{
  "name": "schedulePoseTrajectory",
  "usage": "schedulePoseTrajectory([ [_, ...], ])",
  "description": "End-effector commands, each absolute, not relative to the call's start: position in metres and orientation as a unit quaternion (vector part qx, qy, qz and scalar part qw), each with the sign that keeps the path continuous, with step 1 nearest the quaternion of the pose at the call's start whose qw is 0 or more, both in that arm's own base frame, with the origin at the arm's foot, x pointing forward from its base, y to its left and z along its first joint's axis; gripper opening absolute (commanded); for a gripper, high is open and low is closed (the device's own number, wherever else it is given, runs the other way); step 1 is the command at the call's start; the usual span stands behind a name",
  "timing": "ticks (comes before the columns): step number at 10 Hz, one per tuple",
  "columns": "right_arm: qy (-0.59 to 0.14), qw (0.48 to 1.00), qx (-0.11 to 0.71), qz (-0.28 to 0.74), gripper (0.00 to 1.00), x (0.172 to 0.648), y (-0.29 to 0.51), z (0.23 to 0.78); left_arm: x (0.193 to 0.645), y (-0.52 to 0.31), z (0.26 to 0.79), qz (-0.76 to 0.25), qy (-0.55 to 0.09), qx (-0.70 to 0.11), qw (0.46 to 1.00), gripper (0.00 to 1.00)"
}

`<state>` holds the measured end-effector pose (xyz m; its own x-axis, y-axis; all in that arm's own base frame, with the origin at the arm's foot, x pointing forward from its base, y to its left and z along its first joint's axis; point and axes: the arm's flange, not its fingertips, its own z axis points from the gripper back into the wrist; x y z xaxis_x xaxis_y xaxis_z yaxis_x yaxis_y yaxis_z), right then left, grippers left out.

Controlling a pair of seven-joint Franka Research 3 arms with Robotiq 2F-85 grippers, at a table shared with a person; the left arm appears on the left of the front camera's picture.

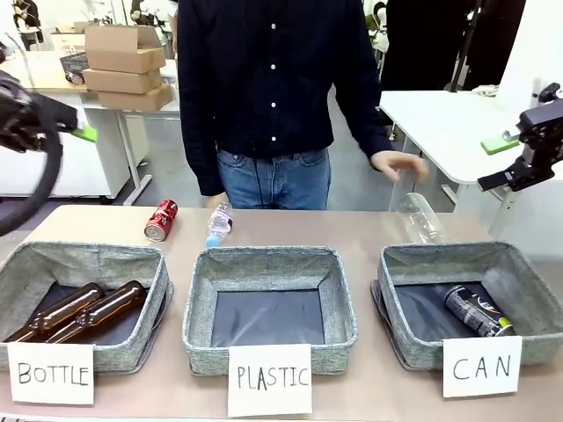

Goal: Sort the can waste into the basket.
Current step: Pick up the can waste from the table and place it in the right Fabric basket.

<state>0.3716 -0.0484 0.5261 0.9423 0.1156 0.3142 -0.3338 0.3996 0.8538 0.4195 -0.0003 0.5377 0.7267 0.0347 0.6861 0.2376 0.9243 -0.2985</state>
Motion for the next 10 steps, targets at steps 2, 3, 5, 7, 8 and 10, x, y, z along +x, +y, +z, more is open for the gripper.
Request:
schedulePoseTrajectory([
  [2, -0.111, 0.831, 0.525, 0.146, 1.00, 0.371, -0.050, 0.525, 0.478, -0.007, 0.508, -0.009, -0.312, -0.095, 0.945, 1.00],
  [3, -0.111, 0.831, 0.525, 0.146, 1.00, 0.371, -0.050, 0.525, 0.484, -0.009, 0.510, 0.012, -0.292, -0.150, 0.945, 1.00],
  [5, -0.111, 0.831, 0.525, 0.146, 1.00, 0.371, -0.050, 0.525, 0.463, -0.009, 0.500, -0.031, -0.358, -0.093, 0.929, 1.00],
  [7, -0.111, 0.831, 0.525, 0.146, 1.00, 0.371, -0.050, 0.525, 0.480, -0.012, 0.489, -0.026, -0.335, -0.096, 0.937, 1.00],
  [8, -0.111, 0.831, 0.525, 0.146, 1.00, 0.371, -0.050, 0.525, 0.505, -0.021, 0.486, -0.037, -0.299, -0.097, 0.949, 1.00],
  [10, -0.111, 0.831, 0.525, 0.146, 1.00, 0.371, -0.050, 0.525, 0.579, -0.047, 0.472, -0.066, -0.199, -0.075, 0.975, 1.00],
])
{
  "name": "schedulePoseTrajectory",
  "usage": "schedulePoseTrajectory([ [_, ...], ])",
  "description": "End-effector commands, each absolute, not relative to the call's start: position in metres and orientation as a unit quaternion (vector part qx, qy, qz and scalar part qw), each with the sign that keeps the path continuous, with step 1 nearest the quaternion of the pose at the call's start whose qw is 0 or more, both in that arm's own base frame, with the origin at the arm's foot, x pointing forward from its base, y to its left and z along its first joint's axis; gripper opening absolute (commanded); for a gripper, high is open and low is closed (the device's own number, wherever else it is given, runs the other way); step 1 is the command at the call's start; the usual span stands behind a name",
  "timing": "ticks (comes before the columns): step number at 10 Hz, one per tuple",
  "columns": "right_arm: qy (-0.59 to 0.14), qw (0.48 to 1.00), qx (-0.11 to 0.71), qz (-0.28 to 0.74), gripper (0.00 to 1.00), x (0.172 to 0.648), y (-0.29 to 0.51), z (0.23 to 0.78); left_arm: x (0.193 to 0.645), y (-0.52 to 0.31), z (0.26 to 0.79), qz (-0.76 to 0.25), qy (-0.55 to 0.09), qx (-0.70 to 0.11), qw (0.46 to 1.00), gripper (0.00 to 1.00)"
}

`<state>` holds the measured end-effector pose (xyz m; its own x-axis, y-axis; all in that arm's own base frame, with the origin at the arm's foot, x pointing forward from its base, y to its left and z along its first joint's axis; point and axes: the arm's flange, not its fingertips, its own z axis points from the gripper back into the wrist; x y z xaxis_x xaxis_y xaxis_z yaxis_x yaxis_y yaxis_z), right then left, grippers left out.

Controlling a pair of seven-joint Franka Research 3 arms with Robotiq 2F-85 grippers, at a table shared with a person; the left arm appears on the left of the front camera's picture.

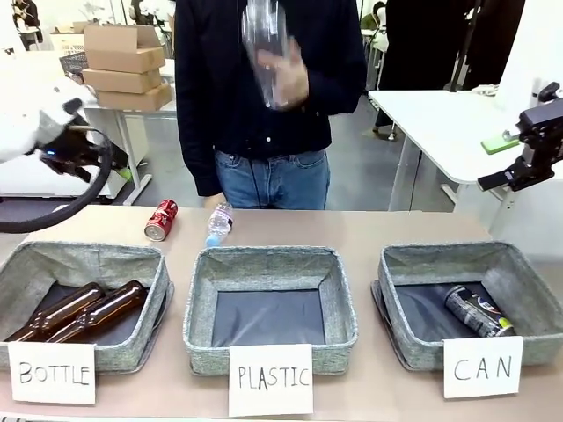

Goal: Sort the can waste into the basket.
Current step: Pick up the can waste from the table and place it in the right Fabric basket.

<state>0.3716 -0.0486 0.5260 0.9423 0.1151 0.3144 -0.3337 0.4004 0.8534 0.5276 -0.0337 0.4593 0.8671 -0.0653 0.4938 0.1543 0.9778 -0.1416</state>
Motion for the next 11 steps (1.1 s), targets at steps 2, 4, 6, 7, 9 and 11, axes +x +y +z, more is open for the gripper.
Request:
schedulePoseTrajectory([
  [2, -0.111, 0.831, 0.525, 0.146, 1.00, 0.371, -0.050, 0.525, 0.639, -0.069, 0.443, -0.044, -0.136, -0.039, 0.989, 1.00],
  [4, -0.111, 0.831, 0.525, 0.146, 1.00, 0.371, -0.050, 0.525, 0.663, -0.075, 0.411, -0.066, -0.050, -0.035, 0.996, 1.00],
  [6, -0.111, 0.831, 0.525, 0.146, 1.00, 0.371, -0.050, 0.525, 0.673, -0.074, 0.385, -0.061, -0.019, -0.042, 0.997, 1.00],
  [7, -0.111, 0.831, 0.525, 0.146, 1.00, 0.371, -0.050, 0.525, 0.678, -0.073, 0.373, -0.059, -0.006, -0.049, 0.997, 1.00],
  [9, -0.111, 0.831, 0.525, 0.146, 1.00, 0.371, -0.050, 0.525, 0.686, -0.070, 0.351, -0.049, 0.016, -0.044, 0.998, 1.00],
  [11, -0.111, 0.831, 0.525, 0.146, 1.00, 0.371, -0.050, 0.525, 0.686, -0.073, 0.337, -0.063, 0.032, -0.051, 0.996, 1.00],
])
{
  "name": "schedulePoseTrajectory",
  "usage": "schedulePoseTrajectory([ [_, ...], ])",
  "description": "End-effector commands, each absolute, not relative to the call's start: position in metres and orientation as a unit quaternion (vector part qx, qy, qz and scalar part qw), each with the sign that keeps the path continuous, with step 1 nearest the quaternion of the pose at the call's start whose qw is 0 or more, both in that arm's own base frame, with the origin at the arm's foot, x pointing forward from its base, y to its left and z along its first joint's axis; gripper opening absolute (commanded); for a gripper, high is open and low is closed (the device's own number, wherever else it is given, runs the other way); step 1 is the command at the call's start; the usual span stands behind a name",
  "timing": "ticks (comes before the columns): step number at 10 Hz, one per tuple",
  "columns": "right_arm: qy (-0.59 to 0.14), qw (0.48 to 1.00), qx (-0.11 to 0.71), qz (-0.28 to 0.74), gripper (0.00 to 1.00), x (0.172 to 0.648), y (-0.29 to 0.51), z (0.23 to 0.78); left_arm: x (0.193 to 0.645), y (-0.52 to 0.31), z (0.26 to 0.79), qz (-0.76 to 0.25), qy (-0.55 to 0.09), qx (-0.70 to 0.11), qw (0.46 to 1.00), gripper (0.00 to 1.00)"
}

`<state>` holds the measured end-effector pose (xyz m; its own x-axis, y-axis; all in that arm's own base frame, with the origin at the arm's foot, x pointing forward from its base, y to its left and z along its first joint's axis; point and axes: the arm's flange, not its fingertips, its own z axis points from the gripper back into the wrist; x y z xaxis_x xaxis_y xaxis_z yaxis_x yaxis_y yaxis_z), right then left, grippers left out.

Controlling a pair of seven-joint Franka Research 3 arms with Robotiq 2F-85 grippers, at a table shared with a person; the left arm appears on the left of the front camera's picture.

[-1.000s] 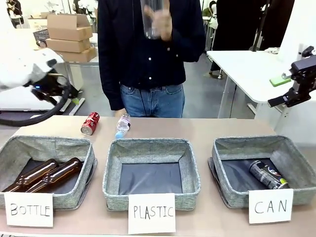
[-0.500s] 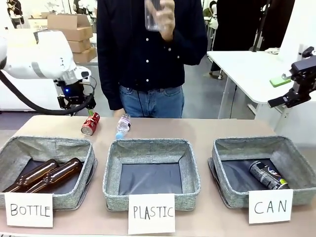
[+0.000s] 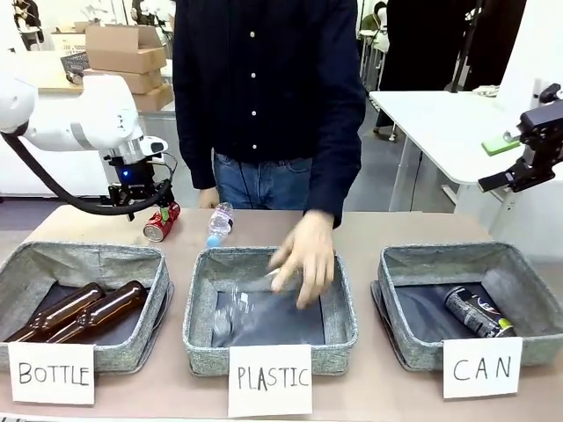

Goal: Sort the can waste into the basket.
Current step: Pick up the can waste from the table and place it in the right Fabric basket.

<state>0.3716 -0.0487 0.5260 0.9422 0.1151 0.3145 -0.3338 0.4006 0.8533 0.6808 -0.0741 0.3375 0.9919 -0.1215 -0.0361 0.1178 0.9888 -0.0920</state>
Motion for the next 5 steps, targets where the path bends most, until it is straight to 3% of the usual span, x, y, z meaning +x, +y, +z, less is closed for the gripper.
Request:
schedulePoseTrajectory([
  [1, -0.111, 0.831, 0.525, 0.146, 1.00, 0.371, -0.050, 0.525, 0.684, -0.077, 0.334, -0.078, 0.033, -0.060, 0.995, 1.00],
  [5, -0.111, 0.831, 0.525, 0.146, 1.00, 0.371, -0.050, 0.525, 0.682, -0.089, 0.326, -0.108, 0.062, -0.078, 0.989, 1.00],
])
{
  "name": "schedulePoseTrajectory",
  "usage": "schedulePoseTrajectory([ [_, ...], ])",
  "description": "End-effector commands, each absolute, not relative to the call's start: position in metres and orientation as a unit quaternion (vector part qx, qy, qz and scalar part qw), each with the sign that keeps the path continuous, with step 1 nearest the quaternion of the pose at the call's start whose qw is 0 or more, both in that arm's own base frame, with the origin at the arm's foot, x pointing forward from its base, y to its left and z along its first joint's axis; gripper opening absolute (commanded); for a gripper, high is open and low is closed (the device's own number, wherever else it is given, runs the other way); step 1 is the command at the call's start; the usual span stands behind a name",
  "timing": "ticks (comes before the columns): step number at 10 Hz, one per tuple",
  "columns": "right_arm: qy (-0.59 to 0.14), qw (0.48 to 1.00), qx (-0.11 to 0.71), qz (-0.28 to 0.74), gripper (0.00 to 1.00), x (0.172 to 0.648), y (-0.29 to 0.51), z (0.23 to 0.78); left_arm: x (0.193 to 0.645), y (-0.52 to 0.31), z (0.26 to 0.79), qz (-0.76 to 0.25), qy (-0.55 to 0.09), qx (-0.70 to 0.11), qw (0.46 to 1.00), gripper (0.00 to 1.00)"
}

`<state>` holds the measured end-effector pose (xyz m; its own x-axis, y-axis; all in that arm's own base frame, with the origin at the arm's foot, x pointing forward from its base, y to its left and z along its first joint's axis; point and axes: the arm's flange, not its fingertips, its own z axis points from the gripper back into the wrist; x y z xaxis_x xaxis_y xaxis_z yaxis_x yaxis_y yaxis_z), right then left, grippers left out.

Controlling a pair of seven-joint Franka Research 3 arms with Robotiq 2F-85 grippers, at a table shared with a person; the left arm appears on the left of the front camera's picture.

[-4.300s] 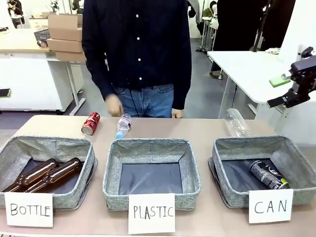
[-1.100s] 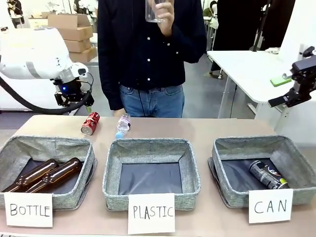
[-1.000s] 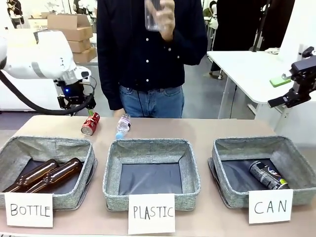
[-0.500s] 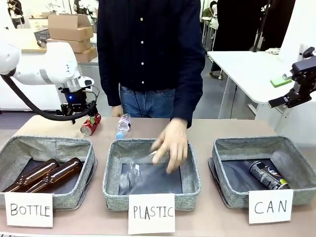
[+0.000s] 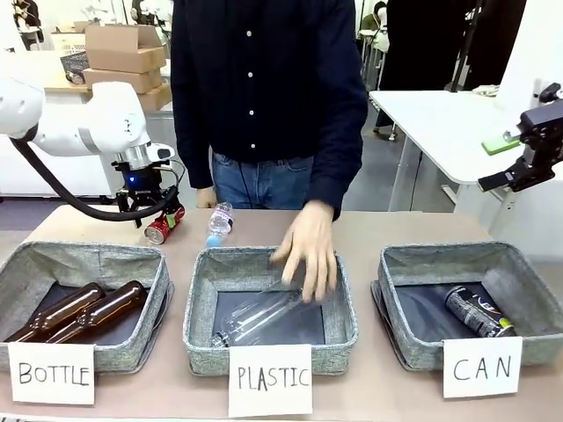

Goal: Sort the can waste into the basket.
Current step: Pick up the can waste from the table and place it in the right Fabric basket.

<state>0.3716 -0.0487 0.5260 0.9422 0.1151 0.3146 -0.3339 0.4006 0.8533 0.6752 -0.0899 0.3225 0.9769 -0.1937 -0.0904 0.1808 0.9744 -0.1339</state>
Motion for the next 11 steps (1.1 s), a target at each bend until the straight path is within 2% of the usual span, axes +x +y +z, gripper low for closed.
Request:
schedulePoseTrajectory([
  [1, -0.111, 0.831, 0.525, 0.146, 1.00, 0.3713, -0.0497, 0.5255, 0.6805, -0.0941, 0.3223, -0.119, 0.070, -0.076, 0.988, 1.00],
  [5, -0.111, 0.831, 0.525, 0.146, 1.00, 0.3713, -0.0497, 0.5255, 0.6758, -0.1023, 0.3189, -0.141, 0.072, -0.077, 0.984, 1.00],
  [6, -0.111, 0.831, 0.525, 0.146, 1.00, 0.3713, -0.0497, 0.5255, 0.6745, -0.1019, 0.3208, -0.145, 0.073, -0.083, 0.983, 0.48],
  [7, -0.111, 0.831, 0.525, 0.146, 1.00, 0.3713, -0.0497, 0.5255, 0.6730, -0.1017, 0.3219, -0.146, 0.071, -0.083, 0.983, 0.41],
  [8, -0.111, 0.831, 0.525, 0.146, 1.00, 0.3713, -0.0497, 0.5255, 0.6716, -0.1016, 0.3229, -0.148, 0.068, -0.083, 0.983, 0.00],
  [10, -0.111, 0.831, 0.525, 0.146, 1.00, 0.3713, -0.0497, 0.5255, 0.6716, -0.1016, 0.3235, -0.147, 0.070, -0.086, 0.983, 0.00],
  [11, -0.111, 0.831, 0.525, 0.146, 1.00, 0.3713, -0.0497, 0.5255, 0.6719, -0.1021, 0.3238, -0.146, 0.072, -0.091, 0.982, 0.15],
])
